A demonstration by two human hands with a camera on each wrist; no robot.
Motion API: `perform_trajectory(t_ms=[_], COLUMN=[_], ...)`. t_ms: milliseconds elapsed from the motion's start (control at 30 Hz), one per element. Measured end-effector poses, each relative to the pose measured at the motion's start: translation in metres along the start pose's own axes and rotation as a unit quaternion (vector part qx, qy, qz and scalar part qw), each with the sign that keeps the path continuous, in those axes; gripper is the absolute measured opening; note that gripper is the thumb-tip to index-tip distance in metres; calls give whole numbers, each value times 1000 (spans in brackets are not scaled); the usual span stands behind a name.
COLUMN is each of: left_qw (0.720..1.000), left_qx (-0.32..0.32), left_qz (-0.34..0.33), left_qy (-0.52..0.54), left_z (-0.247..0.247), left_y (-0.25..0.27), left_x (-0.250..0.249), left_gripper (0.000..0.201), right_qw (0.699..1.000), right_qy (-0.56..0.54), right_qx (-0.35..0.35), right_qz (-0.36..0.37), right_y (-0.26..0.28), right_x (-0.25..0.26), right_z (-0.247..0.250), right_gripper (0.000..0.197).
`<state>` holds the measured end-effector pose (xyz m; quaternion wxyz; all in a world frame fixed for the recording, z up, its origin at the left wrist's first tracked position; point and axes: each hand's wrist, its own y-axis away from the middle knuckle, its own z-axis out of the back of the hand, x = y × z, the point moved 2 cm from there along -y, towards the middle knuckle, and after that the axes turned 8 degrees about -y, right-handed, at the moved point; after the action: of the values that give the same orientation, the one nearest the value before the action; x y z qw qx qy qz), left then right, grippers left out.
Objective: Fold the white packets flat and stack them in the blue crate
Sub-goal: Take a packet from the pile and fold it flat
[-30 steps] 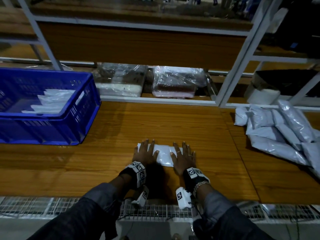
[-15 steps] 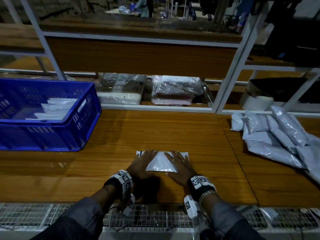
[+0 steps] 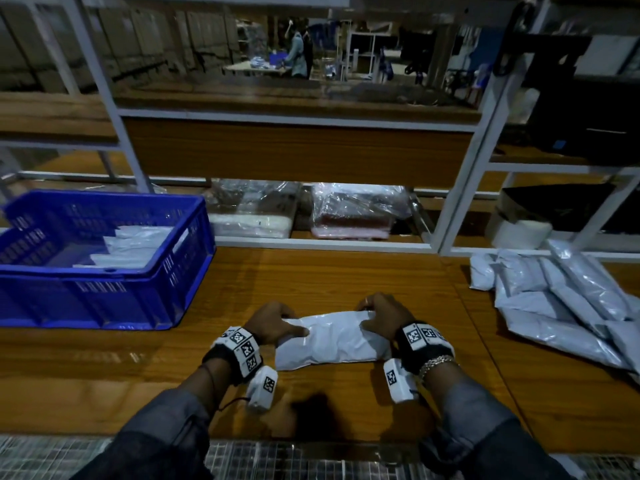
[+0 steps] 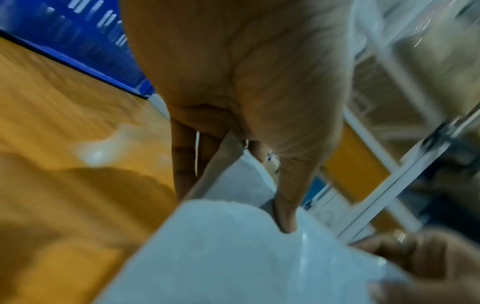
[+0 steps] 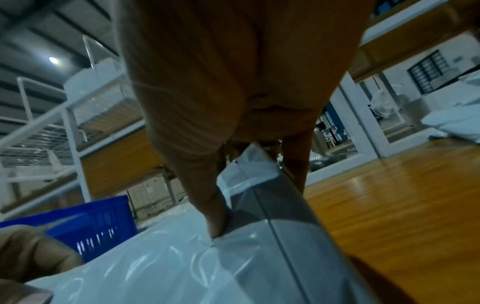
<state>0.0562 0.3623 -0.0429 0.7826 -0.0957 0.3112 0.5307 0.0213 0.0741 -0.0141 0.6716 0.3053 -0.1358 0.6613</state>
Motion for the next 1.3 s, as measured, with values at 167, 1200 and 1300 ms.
perform_trajectory(t_ms=[167, 1200, 1300], left_qw=[993, 972, 970], left_qx=[-78, -110, -143], left_qz=[14, -21, 0], left_qy=[-85, -208, -194], left_z=[-27, -108, -103], left_y=[0, -2, 2], left_x=[21, 3, 8], left_gripper=[59, 48, 66], right_qw=[1000, 994, 998], right_qy=[-15, 104, 63], right_qx=[14, -9, -8], right_qz=[-20, 22, 0], right_y=[-3, 10, 16], right_x=[-20, 2, -4], right_z=[-26, -137, -127], right_gripper=[50, 75, 64])
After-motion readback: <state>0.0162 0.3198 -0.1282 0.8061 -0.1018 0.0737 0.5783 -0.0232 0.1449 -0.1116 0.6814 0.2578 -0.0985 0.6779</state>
